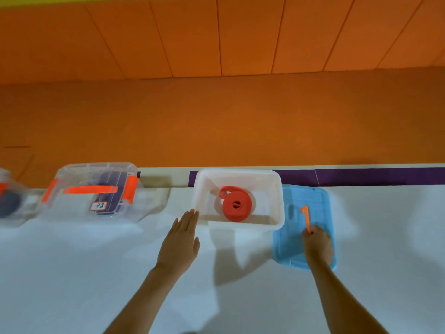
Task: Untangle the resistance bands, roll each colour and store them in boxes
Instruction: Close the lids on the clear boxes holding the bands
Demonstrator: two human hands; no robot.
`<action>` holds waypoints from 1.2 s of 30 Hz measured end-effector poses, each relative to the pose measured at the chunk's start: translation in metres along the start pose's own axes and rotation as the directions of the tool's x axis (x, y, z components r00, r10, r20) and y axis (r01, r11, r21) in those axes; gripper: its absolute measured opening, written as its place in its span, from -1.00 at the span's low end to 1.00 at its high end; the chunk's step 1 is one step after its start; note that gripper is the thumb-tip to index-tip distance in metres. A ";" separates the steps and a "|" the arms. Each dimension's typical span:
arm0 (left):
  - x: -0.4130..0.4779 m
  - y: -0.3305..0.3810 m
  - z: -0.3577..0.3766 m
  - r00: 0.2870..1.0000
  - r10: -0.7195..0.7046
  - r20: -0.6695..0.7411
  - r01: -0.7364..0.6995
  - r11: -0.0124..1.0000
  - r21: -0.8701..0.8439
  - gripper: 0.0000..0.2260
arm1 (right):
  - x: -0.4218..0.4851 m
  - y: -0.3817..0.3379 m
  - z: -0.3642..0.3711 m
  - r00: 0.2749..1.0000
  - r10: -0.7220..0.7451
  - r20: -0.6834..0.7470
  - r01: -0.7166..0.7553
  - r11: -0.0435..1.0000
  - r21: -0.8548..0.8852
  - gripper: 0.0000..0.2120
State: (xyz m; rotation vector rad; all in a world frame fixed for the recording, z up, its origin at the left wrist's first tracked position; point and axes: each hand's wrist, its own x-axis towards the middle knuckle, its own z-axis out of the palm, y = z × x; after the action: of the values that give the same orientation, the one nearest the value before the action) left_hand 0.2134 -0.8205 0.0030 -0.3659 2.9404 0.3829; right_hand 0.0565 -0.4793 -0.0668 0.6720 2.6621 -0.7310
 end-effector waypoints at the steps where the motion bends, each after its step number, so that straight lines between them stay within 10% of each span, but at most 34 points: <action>1: 0.001 0.000 0.000 1.000 0.001 -0.014 -0.001 1.000 -0.014 -0.36 | 0.000 0.003 -0.001 0.999 0.028 -0.032 -0.027 0.999 0.048 -0.76; 10: 0.000 0.001 -0.003 0.999 0.033 0.027 -0.034 0.999 0.018 -0.37 | 0.011 0.000 -0.065 0.950 -0.028 -0.311 0.130 0.942 0.310 -0.82; 15: 0.003 0.006 -0.006 0.999 0.027 -0.033 -0.027 0.999 -0.018 -0.43 | -0.008 -0.054 -0.087 0.885 -0.319 -0.340 0.427 0.848 0.314 -0.85; 23: 0.028 0.009 -0.030 0.921 -0.371 -0.120 0.193 0.701 -0.687 -0.52 | -0.057 -0.130 -0.044 0.628 -0.778 -0.032 0.778 0.628 0.009 -0.84; 27: 0.054 0.018 -0.031 0.960 -0.278 -0.027 0.146 0.581 -0.800 -0.47 | -0.069 -0.141 -0.015 0.629 -0.776 0.050 0.777 0.629 -0.016 -0.84; 36: 0.087 0.016 -0.006 0.973 -0.201 -0.113 0.049 0.659 -0.751 -0.50 | -0.055 -0.107 0.006 0.613 -0.781 -0.122 0.783 0.621 -0.037 -0.61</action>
State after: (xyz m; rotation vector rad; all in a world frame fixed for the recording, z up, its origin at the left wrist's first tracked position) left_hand 0.1256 -0.8266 -0.0037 -0.7257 2.7356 1.6320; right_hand 0.0495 -0.5831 -0.0070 -0.5658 3.0263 -0.9275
